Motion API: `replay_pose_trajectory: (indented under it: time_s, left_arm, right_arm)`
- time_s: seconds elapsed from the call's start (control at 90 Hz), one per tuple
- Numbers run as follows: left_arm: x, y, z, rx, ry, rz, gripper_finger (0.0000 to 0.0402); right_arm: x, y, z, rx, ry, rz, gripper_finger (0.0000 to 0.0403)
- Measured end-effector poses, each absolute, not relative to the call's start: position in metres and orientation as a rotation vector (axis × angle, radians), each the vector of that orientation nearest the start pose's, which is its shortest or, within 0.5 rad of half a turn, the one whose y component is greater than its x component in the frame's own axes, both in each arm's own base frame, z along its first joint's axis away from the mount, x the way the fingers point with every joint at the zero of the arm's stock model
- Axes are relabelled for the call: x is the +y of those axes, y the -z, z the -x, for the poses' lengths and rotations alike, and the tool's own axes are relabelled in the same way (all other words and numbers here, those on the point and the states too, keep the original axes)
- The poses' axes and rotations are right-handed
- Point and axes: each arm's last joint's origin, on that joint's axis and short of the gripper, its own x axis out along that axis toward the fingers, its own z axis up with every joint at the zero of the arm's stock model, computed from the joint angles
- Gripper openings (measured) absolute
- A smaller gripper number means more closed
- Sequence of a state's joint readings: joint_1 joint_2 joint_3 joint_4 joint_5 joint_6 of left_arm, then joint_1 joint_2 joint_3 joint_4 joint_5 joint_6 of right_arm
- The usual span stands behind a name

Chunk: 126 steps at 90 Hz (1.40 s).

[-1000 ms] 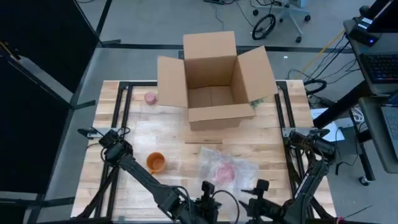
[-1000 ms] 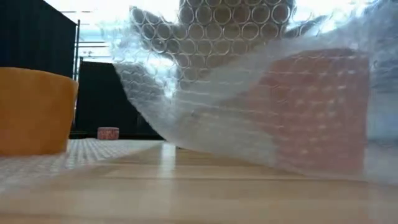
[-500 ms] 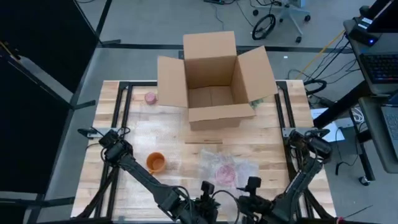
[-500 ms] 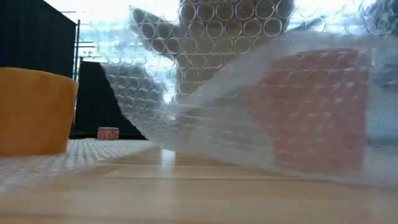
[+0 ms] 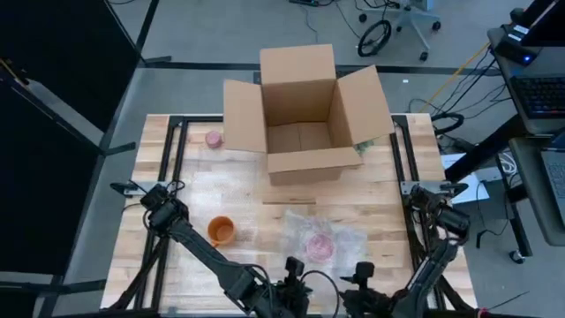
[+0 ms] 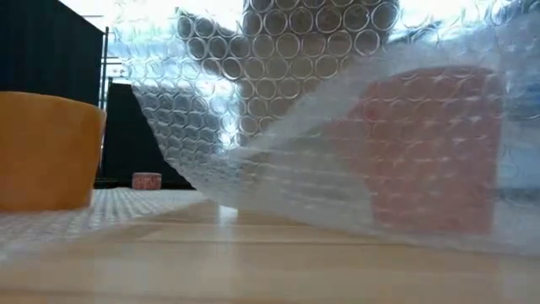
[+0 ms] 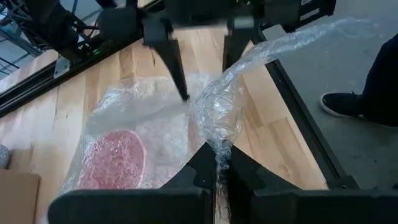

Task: Wrap mug
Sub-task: Wrap the pink cup with the bubble wrap

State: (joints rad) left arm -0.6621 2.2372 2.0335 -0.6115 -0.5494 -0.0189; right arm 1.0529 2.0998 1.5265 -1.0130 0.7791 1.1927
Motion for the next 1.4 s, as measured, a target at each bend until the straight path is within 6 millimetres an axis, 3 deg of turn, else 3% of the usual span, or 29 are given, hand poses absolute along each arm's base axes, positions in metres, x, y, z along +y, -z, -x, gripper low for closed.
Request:
replay_pose_trajectory:
  time_s: [0.567,0.856,1.156,1.244,1.4]
  left_arm:
    - [-0.295,-0.253,-0.403,0.669,0.101,-0.443,0.0000]
    - [-0.295,-0.253,-0.403,0.671,0.101,-0.444,0.0000]
    - [-0.295,-0.252,-0.403,0.672,0.101,-0.445,0.0000]
    - [-0.295,-0.252,-0.403,0.672,0.101,-0.445,0.0000]
    - [-0.295,-0.252,-0.403,0.672,0.101,-0.445,0.0000]
  right_arm:
    - [0.308,-0.149,-0.228,0.845,0.564,0.033,0.0196]
    - [0.310,-0.168,-0.213,0.838,0.620,0.074,0.0156]
    - [0.297,-0.155,-0.214,0.848,0.663,0.127,0.0137]
    - [0.295,-0.156,-0.214,0.857,0.667,0.150,0.0110]
    - [0.299,-0.159,-0.213,0.914,0.621,0.214,0.0014]
